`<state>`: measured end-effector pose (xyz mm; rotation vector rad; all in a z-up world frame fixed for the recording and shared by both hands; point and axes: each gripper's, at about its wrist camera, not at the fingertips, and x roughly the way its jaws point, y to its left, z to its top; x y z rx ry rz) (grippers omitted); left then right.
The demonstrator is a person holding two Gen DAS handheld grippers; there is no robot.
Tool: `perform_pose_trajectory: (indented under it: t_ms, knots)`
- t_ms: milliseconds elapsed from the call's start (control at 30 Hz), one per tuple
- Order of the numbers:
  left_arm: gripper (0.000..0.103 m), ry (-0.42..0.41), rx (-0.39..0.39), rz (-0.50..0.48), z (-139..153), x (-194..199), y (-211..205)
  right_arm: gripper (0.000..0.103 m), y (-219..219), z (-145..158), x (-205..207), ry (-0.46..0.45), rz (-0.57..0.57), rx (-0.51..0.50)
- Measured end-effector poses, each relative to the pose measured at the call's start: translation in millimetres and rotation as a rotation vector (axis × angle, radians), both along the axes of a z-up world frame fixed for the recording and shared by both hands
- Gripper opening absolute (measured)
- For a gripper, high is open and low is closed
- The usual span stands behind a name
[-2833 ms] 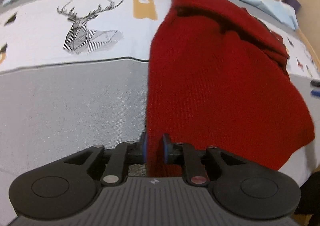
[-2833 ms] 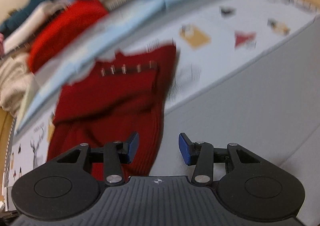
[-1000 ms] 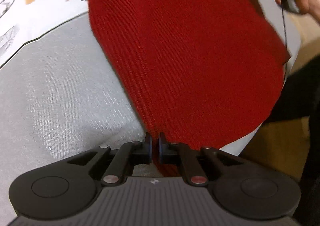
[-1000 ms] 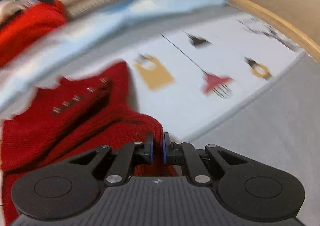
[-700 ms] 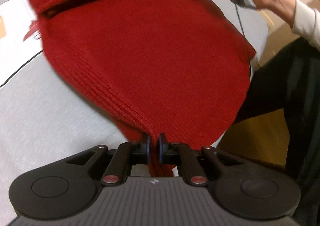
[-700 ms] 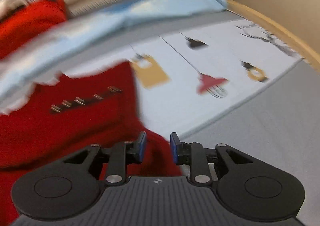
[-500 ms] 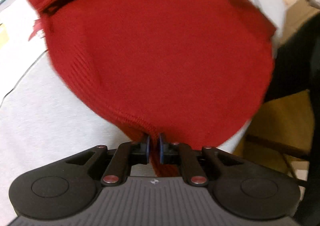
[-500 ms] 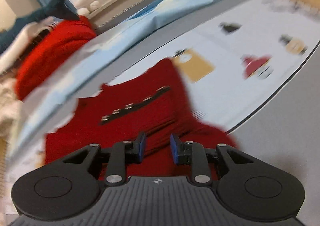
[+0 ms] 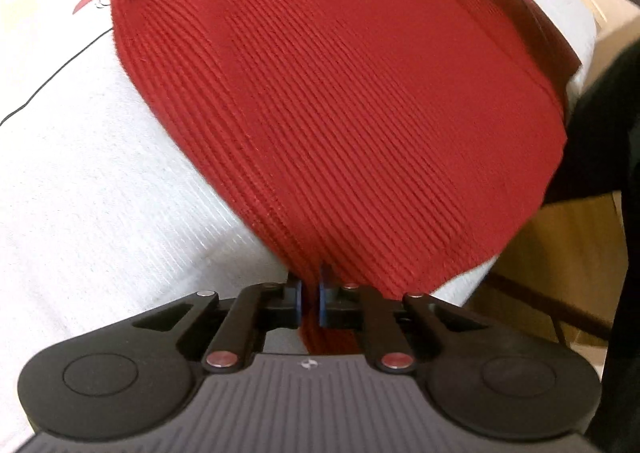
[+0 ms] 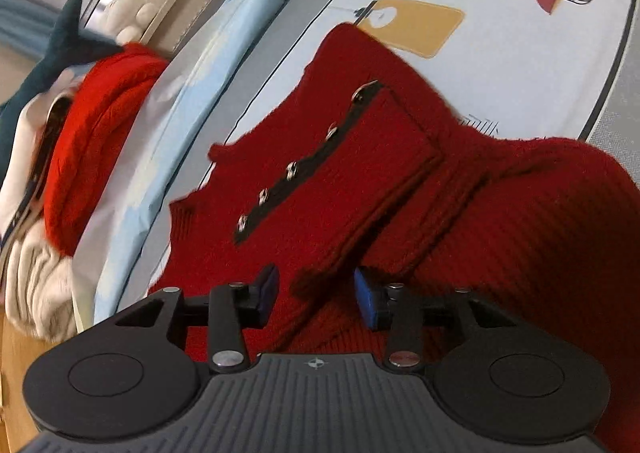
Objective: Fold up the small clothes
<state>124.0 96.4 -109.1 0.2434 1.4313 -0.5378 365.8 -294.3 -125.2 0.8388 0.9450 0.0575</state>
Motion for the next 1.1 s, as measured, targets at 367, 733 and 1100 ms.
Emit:
perform_pose_trajectory:
  t_ms: [367, 733, 1100]
  knots:
    - [0.024, -0.168, -0.045, 0.175, 45.2, 23.4, 46.1, 0.010, 22.3, 13.0, 6.5, -0.060, -0.010, -0.193]
    - [0.033, -0.425, 0.060, 1.012, 107.8, 35.0, 197.1, 0.010, 258.3, 127.0, -49.5, -0.658, 0.774, 0.263]
    - [0.035, -0.415, 0.079, 0.942, 111.2, 60.3, 181.9, 0.033, 231.5, 56.7, -35.1, -0.486, 0.807, -0.543]
